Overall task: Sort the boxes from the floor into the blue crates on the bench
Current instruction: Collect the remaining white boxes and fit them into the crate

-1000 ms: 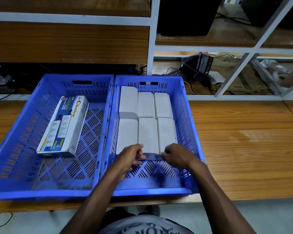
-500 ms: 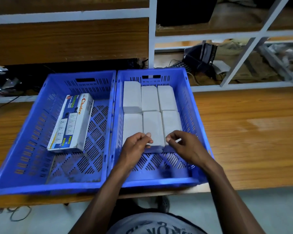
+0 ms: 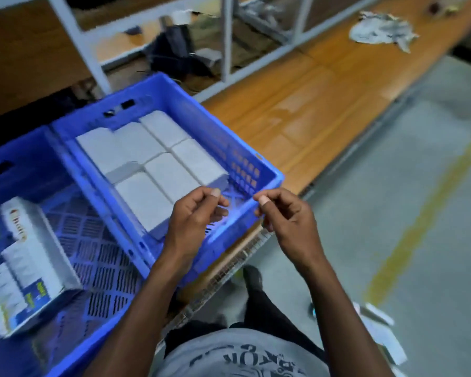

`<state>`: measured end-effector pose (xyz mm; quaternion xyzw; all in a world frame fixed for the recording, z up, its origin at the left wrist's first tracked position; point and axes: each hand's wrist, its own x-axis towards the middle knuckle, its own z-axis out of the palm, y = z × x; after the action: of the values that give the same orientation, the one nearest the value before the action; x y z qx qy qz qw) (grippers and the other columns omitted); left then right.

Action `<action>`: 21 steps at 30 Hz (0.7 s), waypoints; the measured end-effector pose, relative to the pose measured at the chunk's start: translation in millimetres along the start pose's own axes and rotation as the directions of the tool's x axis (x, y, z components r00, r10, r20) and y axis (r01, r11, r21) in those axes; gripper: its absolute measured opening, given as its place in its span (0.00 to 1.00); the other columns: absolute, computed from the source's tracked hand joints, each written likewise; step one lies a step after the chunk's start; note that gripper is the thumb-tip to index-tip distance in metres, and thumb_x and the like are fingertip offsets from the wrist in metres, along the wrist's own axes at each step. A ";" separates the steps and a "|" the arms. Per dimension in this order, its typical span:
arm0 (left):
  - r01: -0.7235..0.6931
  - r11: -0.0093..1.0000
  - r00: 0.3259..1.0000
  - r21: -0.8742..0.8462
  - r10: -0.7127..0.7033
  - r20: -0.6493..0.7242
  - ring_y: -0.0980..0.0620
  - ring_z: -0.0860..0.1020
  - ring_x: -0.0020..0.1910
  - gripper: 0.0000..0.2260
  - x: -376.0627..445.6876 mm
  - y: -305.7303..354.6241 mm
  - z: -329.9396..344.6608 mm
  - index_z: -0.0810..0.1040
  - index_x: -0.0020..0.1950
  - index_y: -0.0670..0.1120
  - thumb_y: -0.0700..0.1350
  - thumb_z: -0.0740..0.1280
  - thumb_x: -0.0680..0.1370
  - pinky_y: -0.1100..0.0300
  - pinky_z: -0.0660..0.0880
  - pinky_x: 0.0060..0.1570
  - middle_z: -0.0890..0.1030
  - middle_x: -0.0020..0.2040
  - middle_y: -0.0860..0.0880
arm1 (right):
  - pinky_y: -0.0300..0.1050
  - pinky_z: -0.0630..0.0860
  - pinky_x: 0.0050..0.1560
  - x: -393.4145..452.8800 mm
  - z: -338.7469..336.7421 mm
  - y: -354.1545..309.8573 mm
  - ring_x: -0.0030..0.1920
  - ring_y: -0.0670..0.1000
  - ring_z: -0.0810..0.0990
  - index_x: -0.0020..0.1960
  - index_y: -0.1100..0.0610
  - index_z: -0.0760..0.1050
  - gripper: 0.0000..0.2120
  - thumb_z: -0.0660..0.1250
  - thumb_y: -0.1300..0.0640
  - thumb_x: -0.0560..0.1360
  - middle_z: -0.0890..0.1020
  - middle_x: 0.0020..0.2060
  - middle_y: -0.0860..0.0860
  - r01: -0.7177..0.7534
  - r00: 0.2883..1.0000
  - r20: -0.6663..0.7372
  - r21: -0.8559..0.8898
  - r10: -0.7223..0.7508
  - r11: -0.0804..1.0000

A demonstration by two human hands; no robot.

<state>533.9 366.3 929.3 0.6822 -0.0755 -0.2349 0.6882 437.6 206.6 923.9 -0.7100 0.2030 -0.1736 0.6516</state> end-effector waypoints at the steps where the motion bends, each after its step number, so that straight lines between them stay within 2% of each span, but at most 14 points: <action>1: 0.005 1.000 0.998 -0.012 -0.004 0.063 0.46 0.80 0.44 0.09 -6.9 1.7 9.1 0.80 0.45 0.43 0.45 0.65 0.83 0.59 0.79 0.47 0.84 0.43 0.48 | 0.37 0.74 0.36 -18.3 -6.4 3.6 0.32 0.44 0.77 0.50 0.57 0.83 0.05 0.68 0.61 0.81 0.82 0.34 0.53 -0.038 0.998 -0.050 -0.002 0.038 0.999; 4: 0.078 0.997 0.954 0.008 -0.077 0.291 0.48 0.81 0.42 0.08 -35.0 -3.6 39.7 0.78 0.46 0.43 0.46 0.66 0.80 0.62 0.79 0.44 0.84 0.42 0.49 | 0.39 0.74 0.36 -73.4 -32.7 22.8 0.33 0.47 0.77 0.49 0.59 0.83 0.05 0.68 0.60 0.81 0.82 0.35 0.58 -0.167 0.967 -0.201 -0.047 0.155 0.985; 6: 0.123 0.991 0.896 0.057 -0.135 0.423 0.51 0.82 0.39 0.07 -51.8 -20.8 58.2 0.78 0.45 0.44 0.46 0.67 0.80 0.59 0.79 0.45 0.84 0.42 0.49 | 0.37 0.73 0.35 -110.0 -51.4 39.8 0.32 0.46 0.77 0.48 0.60 0.83 0.06 0.69 0.60 0.81 0.83 0.35 0.55 -0.237 0.919 -0.327 -0.016 0.219 0.971; 9: 0.215 0.962 0.790 0.171 -0.274 0.549 0.54 0.81 0.34 0.09 -74.3 -53.1 83.2 0.77 0.45 0.45 0.43 0.63 0.84 0.57 0.77 0.43 0.84 0.40 0.51 | 0.37 0.72 0.33 -164.8 -71.8 60.4 0.31 0.47 0.76 0.49 0.58 0.83 0.07 0.67 0.59 0.82 0.83 0.37 0.51 -0.387 0.779 -0.447 0.209 0.440 0.898; 11: 0.254 0.932 0.714 0.258 -0.361 0.600 0.55 0.81 0.33 0.10 -88.9 -72.4 100.7 0.78 0.44 0.46 0.44 0.62 0.84 0.60 0.75 0.40 0.84 0.41 0.51 | 0.37 0.72 0.32 -198.9 -83.8 72.4 0.30 0.47 0.76 0.50 0.56 0.82 0.07 0.65 0.60 0.82 0.83 0.39 0.51 -0.417 0.671 -0.492 0.367 0.555 0.831; 15: 0.257 0.870 0.577 0.420 -0.487 0.656 0.54 0.81 0.32 0.10 -120.3 -109.7 137.0 0.78 0.44 0.46 0.46 0.63 0.84 0.60 0.74 0.39 0.84 0.42 0.49 | 0.39 0.73 0.35 -266.2 -106.9 95.0 0.32 0.48 0.76 0.50 0.56 0.82 0.07 0.65 0.59 0.81 0.83 0.40 0.52 -0.433 0.530 -0.586 0.435 0.613 0.790; 21: 0.150 0.786 0.476 0.600 -0.590 0.653 0.50 0.81 0.36 0.11 -186.1 -164.0 186.8 0.79 0.46 0.46 0.51 0.64 0.84 0.59 0.74 0.41 0.84 0.44 0.49 | 0.41 0.75 0.36 -372.3 -139.7 137.2 0.35 0.50 0.78 0.54 0.55 0.78 0.04 0.66 0.55 0.82 0.84 0.44 0.52 -0.425 0.349 -0.582 0.600 0.734 0.678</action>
<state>255.0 283.6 820.6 0.6360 -0.2821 -0.6442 0.3177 38.5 269.4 806.5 -0.3059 0.6766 -0.2530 0.6202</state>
